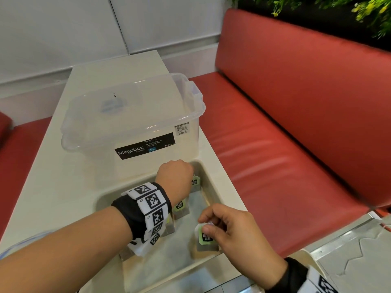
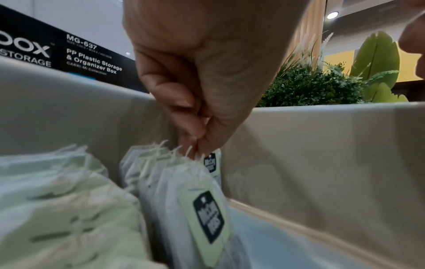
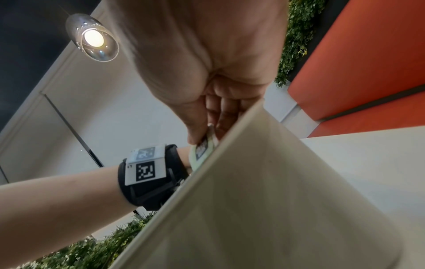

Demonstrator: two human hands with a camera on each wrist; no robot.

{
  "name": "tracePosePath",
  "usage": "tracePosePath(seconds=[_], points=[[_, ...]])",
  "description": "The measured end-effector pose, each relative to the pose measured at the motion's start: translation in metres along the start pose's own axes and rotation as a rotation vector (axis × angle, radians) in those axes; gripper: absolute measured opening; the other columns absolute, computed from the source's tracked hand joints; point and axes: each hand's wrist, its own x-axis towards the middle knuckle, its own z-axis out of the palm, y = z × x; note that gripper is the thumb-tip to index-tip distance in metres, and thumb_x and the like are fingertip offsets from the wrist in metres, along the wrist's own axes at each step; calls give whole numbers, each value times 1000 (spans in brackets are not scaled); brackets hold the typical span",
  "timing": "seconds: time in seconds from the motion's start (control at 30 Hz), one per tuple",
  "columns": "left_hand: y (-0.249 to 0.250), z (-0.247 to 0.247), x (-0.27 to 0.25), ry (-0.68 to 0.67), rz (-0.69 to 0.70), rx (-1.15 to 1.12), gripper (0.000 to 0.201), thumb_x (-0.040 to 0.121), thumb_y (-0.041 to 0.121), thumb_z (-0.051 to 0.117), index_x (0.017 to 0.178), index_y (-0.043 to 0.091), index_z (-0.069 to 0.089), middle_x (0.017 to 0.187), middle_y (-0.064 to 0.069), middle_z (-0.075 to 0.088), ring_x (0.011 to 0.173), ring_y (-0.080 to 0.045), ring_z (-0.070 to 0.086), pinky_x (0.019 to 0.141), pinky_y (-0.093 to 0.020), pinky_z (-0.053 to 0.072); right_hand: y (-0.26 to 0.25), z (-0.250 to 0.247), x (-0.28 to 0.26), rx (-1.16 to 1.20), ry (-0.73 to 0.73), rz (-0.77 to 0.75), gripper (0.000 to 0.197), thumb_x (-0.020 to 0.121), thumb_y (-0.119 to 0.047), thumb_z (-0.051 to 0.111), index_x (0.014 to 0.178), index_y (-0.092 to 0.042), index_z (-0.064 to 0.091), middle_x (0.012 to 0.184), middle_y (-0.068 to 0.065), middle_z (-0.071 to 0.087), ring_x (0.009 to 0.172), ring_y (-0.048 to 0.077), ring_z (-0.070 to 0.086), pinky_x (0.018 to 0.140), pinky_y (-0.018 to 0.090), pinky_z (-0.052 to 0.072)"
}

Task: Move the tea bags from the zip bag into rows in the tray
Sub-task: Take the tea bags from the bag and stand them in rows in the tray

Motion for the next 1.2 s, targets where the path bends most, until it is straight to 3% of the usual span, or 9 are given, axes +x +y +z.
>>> tracePosePath(seconds=[0.33, 0.43, 0.63, 0.77, 0.83, 0.93, 1.0, 1.07, 1.2], points=[[4, -6, -1, -34, 16, 74, 22, 88, 6, 48, 108, 9, 57, 101, -7, 65, 92, -27, 62, 65, -32, 38, 0, 0, 0, 1, -22, 1, 34, 85, -13, 65, 74, -44, 55, 69, -28, 58, 65, -2, 57, 60, 7, 37], [3, -4, 0, 3, 26, 41, 32, 87, 6, 50, 119, 13, 47, 102, -6, 65, 92, -28, 63, 63, -32, 38, 0, 0, 0, 2, -22, -2, 34, 85, -14, 65, 74, -44, 55, 68, -29, 58, 66, -2, 56, 60, 7, 37], [-1, -4, 0, 18, 37, 22, 33, 88, 10, 48, 119, 20, 48, 100, -3, 65, 90, -28, 63, 63, -33, 39, -2, -1, -1, 18, 1, -9, 34, 83, -12, 67, 76, -44, 55, 68, -28, 59, 66, -4, 58, 61, 6, 37], [-15, -21, -7, 86, 116, -260, 17, 93, 39, 47, 100, 28, 59, 91, 2, 67, 85, -20, 61, 65, -27, 38, -1, -8, 7, 76, 114, 1, 30, 75, -8, 75, 73, -33, 60, 65, -14, 61, 60, -1, 57, 60, 10, 40], [-23, -36, -17, -56, 206, -663, 24, 90, 46, 52, 83, 26, 63, 76, 8, 68, 74, -11, 64, 62, -22, 43, -3, -14, 15, 87, 167, -17, 31, 71, -5, 77, 72, -30, 59, 64, -6, 59, 58, 1, 55, 59, 11, 42], [-27, -61, -35, -405, 292, -1132, 39, 73, 49, 63, 92, 16, 65, 79, 4, 70, 71, -9, 67, 67, -21, 53, -8, -21, 28, 68, 199, -43, 34, 67, -4, 80, 70, -28, 56, 62, -4, 57, 57, 2, 51, 57, 11, 41], [-30, -67, -40, -465, 351, -1085, 44, 61, 42, 77, 98, 22, 62, 85, 4, 69, 71, -7, 66, 73, -26, 54, -11, -24, 34, 80, 207, -48, 31, 66, -6, 81, 72, -24, 57, 62, 1, 58, 56, 2, 50, 55, 15, 43], [-32, -67, -41, -369, 358, -1001, 44, 61, 26, 86, 95, 31, 60, 84, 7, 70, 72, -11, 67, 74, -26, 53, -13, -24, 38, 98, 224, -50, 30, 65, -6, 82, 73, -20, 57, 62, 0, 57, 55, 2, 48, 56, 18, 43], [-34, -64, -40, -221, 320, -986, 31, 70, 12, 80, 94, 25, 65, 74, 8, 70, 63, -13, 65, 59, -16, 50, -16, -21, 39, 83, 221, -46, 20, 77, -15, 75, 78, -23, 57, 64, -7, 61, 57, 1, 55, 58, 13, 43]])
